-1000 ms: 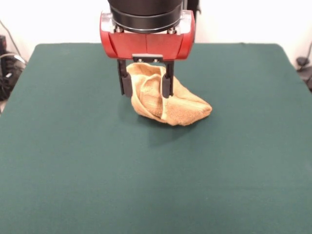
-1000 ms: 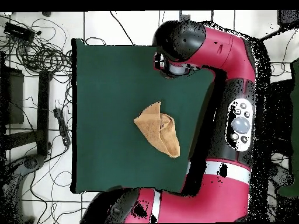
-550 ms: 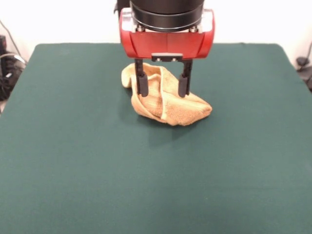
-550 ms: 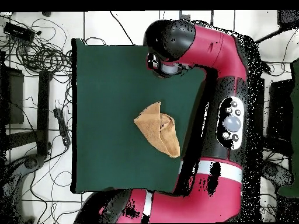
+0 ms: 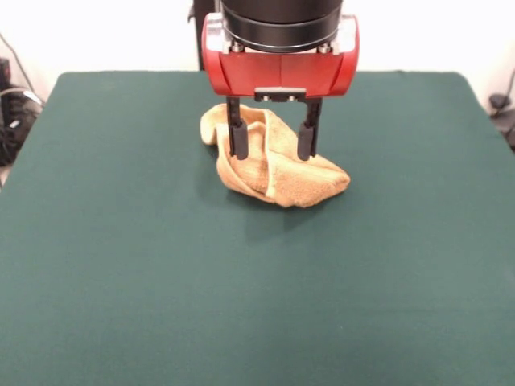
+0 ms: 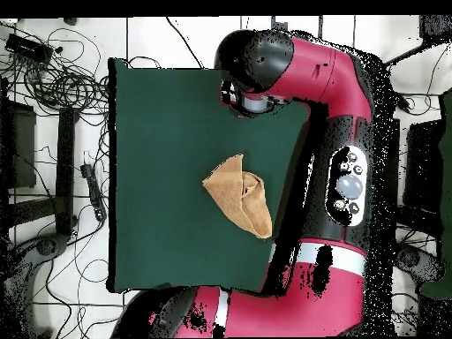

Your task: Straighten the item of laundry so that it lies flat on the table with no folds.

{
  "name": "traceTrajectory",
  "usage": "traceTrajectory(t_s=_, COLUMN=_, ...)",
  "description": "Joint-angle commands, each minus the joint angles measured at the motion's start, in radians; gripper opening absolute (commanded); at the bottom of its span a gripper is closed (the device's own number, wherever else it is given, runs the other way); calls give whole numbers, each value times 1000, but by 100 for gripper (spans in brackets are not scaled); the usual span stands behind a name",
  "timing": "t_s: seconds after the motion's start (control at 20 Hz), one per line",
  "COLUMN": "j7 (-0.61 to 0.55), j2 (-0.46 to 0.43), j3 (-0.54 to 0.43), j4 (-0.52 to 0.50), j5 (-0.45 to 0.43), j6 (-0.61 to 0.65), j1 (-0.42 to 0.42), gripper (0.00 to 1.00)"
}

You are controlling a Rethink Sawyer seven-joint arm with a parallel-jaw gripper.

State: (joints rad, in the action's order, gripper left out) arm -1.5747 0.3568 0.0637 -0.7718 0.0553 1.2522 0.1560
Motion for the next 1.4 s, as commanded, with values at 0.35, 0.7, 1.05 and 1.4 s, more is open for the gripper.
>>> traceTrajectory(t_s=0.35, j7=-130, j2=11, j3=-61, j4=-202, j5=13, j6=-72, j1=-9, gripper=100)
traceTrajectory(t_s=0.7, j7=-105, j2=21, j3=-75, j4=-259, j5=5, j6=-175, j1=-2, gripper=100)
traceTrajectory(t_s=1.05, j7=-110, j2=24, j3=-78, j4=-275, j5=12, j6=-206, j1=0, gripper=100)
traceTrajectory(t_s=1.4, j7=-106, j2=23, j3=-79, j4=-270, j5=15, j6=-200, j1=0, gripper=100)
